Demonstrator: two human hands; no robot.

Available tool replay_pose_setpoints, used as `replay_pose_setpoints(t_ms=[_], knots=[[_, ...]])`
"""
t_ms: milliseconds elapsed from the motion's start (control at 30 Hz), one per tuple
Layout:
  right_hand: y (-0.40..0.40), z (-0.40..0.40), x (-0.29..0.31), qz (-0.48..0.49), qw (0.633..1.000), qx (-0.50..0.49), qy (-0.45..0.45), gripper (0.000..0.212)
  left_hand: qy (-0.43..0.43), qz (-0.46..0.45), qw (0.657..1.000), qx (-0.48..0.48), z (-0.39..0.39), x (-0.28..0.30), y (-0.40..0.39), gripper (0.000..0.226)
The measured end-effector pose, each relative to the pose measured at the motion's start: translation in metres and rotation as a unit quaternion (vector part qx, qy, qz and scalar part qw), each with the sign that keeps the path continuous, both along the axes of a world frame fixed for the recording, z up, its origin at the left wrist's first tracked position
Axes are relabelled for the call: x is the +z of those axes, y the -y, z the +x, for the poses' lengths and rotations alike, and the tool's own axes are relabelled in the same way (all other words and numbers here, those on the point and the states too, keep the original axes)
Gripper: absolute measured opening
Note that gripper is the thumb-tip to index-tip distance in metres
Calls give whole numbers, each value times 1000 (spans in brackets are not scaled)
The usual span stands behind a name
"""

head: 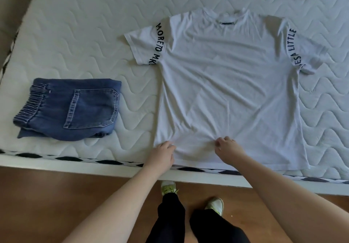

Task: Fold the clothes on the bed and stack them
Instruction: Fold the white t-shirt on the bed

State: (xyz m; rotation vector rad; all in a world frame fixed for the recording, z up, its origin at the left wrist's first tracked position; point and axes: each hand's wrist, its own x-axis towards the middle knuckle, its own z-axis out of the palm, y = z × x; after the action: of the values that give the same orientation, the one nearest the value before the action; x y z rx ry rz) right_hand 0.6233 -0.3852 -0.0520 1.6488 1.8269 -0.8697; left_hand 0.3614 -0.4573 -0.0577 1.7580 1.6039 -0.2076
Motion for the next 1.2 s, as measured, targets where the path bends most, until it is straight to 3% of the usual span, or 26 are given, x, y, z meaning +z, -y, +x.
replay_pose_setpoints(t_ms=[133, 200, 333, 433, 533, 733, 867, 933, 1067, 1133, 1200], knots=[[-29, -20, 4, -66, 995, 6, 70, 29, 82, -71, 987, 117, -14, 3, -28, 30], [-51, -33, 6, -54, 996, -6, 76, 25, 106, -73, 973, 190, -23, 1, -44, 19], [-99, -57, 7, 59, 995, -53, -61, 34, 134, -27, 929, 343, -42, -5, -87, 8], [-126, -63, 10, 59, 989, -6, -138, 48, 127, -4, 891, 436, -53, -1, -124, 7], [-154, -63, 19, 49, 987, 10, -151, 55, 133, 6, 856, 499, -67, 11, -164, 16], [-212, -81, 23, 49, 981, -7, -186, 59, 139, 34, 813, 564, -101, 10, -250, 43], [-244, -106, 15, 65, 975, -31, -212, 58, 211, 51, 765, 606, -125, -9, -307, 53], [-258, -122, 14, 66, 968, -51, -235, 56, 270, 30, 706, 654, -133, -13, -333, 64], [-285, -159, 19, 79, 947, -111, -292, 50, 441, -58, 579, 684, -142, -6, -375, 37], [-300, -175, 26, 92, 929, -156, -322, 46, 464, -75, 569, 675, -136, 5, -386, 24], [-316, -186, 35, 90, 906, -214, -354, 43, 462, -62, 607, 644, -122, 18, -392, 19]])
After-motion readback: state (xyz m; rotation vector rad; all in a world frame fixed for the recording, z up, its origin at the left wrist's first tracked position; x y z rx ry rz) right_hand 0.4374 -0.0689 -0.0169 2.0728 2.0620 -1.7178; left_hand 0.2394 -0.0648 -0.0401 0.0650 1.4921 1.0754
